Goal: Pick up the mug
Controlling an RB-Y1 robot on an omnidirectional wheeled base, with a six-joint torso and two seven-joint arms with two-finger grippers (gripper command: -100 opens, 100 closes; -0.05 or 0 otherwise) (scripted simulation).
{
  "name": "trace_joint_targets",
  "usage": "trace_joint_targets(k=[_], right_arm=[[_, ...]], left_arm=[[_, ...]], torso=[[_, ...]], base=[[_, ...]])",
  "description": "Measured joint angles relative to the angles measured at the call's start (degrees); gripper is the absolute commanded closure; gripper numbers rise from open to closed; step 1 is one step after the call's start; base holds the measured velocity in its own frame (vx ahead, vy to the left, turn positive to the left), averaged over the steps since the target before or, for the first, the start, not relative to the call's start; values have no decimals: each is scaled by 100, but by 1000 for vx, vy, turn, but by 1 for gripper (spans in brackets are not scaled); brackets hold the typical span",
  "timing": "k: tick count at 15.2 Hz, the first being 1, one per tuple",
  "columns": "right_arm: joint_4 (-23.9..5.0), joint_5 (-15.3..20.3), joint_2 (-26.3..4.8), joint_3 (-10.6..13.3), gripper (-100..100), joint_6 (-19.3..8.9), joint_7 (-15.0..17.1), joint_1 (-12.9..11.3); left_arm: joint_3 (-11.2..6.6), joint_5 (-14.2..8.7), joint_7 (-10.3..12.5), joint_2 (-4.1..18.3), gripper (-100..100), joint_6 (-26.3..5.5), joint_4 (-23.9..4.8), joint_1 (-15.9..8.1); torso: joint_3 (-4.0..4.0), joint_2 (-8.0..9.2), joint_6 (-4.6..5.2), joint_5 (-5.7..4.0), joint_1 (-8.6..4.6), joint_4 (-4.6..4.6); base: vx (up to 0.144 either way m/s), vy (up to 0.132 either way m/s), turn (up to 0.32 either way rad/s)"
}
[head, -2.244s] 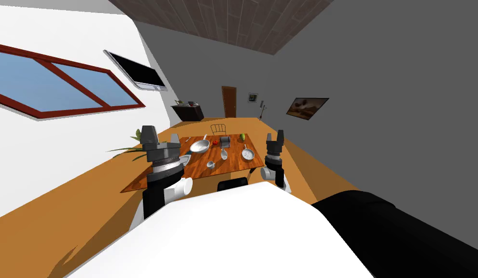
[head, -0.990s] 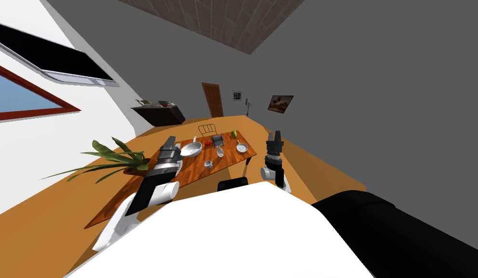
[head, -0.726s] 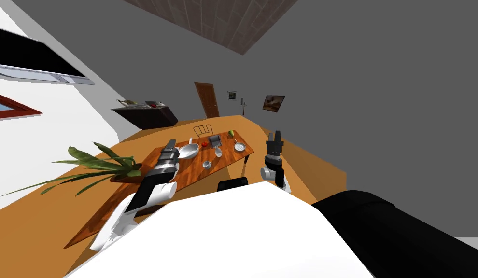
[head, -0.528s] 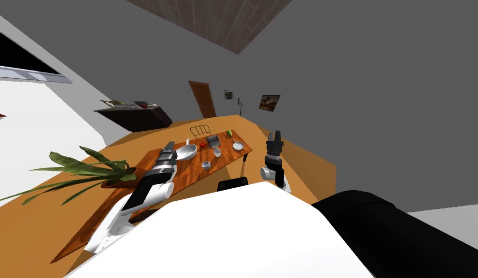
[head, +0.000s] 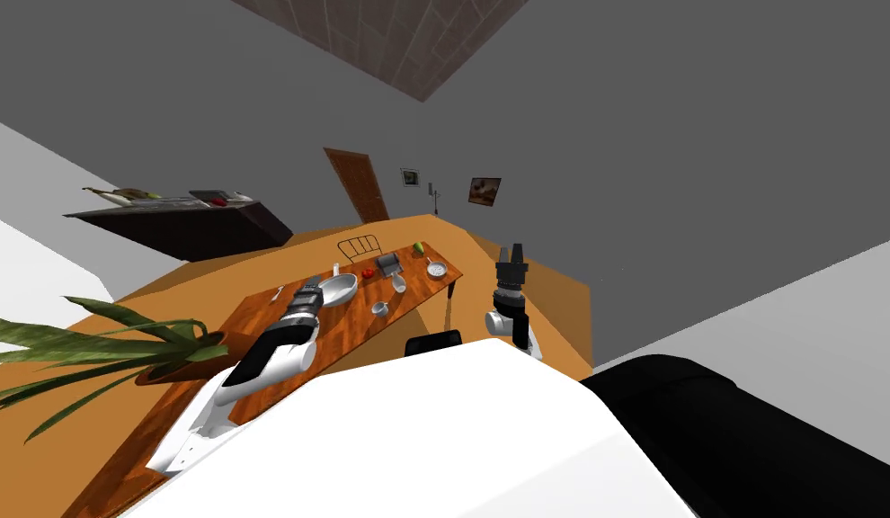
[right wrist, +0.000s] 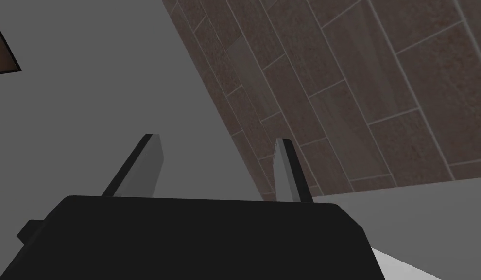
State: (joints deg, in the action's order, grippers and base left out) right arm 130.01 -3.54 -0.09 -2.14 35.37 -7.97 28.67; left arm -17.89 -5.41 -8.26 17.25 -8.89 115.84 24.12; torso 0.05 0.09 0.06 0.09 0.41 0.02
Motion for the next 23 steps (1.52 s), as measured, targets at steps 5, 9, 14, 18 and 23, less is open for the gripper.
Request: trace_joint_targets(k=[5,9,14,18,23], right_arm=[[0,0,0,-1,0,0,0,2],[0,0,0,-1,0,0,0,1],[0,0,-1,-1,0,0,0,1],[0,0,0,-1,0,0,0,2],[0,0,-1,-2,0,0,0,2]], left_arm=[[-185,-130,-40,52,-100,-492,-312,-29],[-377,-235,-111,85,-100,-984,-736,-216],[-569,-313,-202,17,-100,-1601,-1119,-321],[-698,-444,-241,100,-100,-2020,-1490,-432],[-877,-602,-322,146,-100,-2615,-2005,-624]], torso=[[-4,-8,-6,1,2,-1],[-1,-2,-2,3,10,-1],[-4,-8,-2,4,12,-2],[-10,-18,-6,2,6,-4],[-10,-19,-8,3,10,-4]], base=[[-42,48,-193],[-58,58,-254],[-48,59,-250],[-33,46,-201],[-36,52,-242]])
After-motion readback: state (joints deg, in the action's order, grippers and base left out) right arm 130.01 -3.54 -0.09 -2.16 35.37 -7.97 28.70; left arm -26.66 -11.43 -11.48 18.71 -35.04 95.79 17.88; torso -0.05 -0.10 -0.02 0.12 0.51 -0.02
